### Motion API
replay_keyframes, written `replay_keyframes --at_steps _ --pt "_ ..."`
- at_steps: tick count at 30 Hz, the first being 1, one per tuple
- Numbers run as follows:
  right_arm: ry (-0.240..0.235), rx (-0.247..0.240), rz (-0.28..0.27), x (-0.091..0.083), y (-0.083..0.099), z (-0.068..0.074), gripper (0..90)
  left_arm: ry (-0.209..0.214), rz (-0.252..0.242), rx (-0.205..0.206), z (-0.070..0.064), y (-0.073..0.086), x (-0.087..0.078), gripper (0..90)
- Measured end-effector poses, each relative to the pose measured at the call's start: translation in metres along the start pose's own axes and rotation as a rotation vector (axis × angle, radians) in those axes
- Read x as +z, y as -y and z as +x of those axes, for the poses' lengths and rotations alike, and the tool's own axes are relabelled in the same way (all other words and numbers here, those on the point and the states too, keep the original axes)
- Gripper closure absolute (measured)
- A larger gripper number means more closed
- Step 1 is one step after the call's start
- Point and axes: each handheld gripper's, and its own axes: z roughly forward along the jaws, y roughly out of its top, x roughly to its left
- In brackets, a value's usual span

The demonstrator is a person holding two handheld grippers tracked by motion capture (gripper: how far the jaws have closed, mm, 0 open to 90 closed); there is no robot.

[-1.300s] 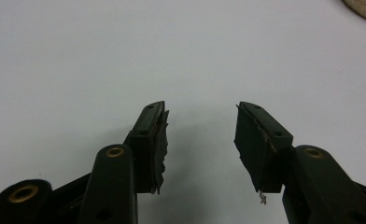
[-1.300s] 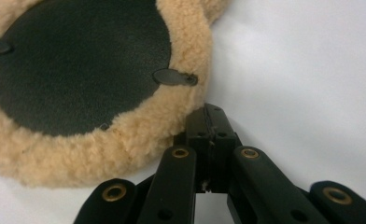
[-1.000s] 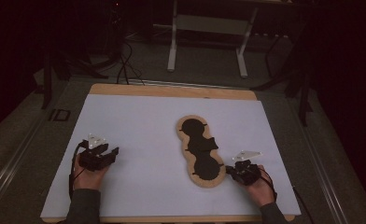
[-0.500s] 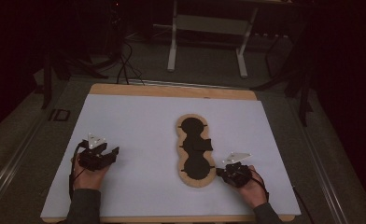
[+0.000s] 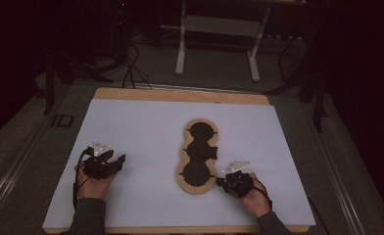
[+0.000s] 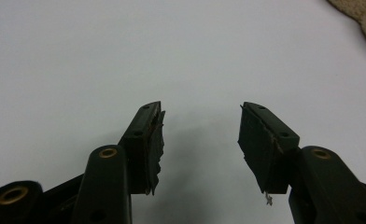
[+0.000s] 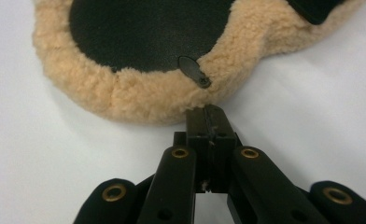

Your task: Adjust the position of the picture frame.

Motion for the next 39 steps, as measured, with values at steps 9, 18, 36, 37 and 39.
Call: replay_keyframes --at_steps 9,18,36,37,39 --pt "-0.041 -0.010 -0.005 0.009 -0.009 0.006 90.0 0.008 -0.005 0.005 -0.001 0.000 0.000 50.7" --pt "-0.098 -0.038 -0.012 0.028 -0.030 0.020 90.0 0.039 -0.041 0.020 -0.006 -0.001 -0.004 53.8" --pt "-0.131 -0.081 -0.014 0.061 -0.068 0.040 90.0 0.118 -0.017 0.106 -0.028 -0.002 0.000 62.9" --pt "-0.134 -0.079 -0.013 0.063 -0.071 0.041 90.0 0.120 -0.019 0.106 -0.028 -0.002 0.000 62.9" --pt "-0.135 -0.083 -0.014 0.065 -0.073 0.041 90.0 0.124 -0.021 0.104 -0.028 -0.002 -0.001 62.7"
